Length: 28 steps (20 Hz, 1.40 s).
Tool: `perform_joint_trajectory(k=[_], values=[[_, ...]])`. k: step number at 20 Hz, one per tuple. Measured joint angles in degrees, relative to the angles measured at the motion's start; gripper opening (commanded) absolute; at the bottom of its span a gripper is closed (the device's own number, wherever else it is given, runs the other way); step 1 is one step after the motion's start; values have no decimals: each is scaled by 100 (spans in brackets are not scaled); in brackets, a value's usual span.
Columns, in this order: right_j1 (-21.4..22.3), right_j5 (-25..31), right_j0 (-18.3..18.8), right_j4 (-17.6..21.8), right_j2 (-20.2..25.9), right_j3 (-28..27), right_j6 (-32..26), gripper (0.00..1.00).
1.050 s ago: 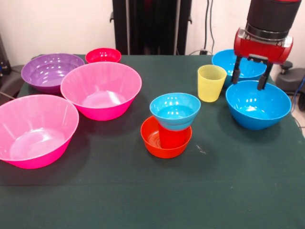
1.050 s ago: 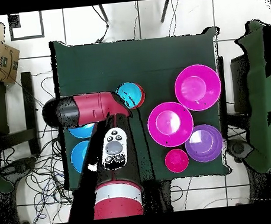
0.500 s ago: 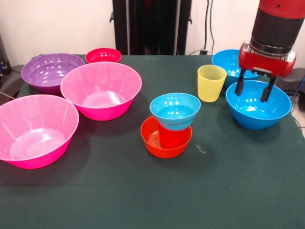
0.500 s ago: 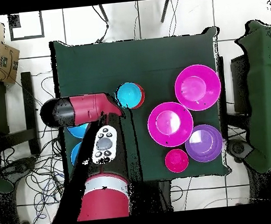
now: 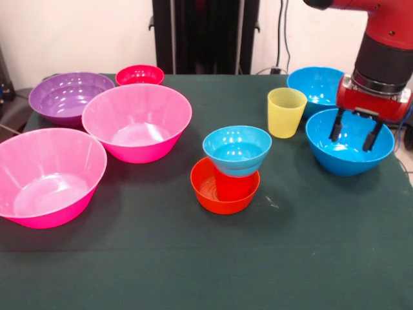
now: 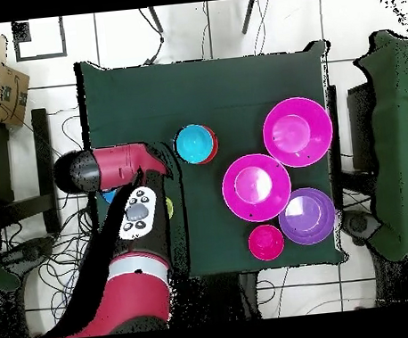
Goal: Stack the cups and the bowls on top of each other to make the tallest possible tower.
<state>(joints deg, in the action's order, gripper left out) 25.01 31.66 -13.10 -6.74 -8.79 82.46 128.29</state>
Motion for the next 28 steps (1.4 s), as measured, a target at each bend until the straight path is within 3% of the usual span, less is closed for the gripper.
perform_joint_trajectory(k=[8, 18, 28], values=[[-235, -4, -139, -199, -135, -58, 7, 100], [-322, -4, -39, -335, -195, -162, 7, 100], [-325, 49, -135, -915, -352, -167, 152, 100]])
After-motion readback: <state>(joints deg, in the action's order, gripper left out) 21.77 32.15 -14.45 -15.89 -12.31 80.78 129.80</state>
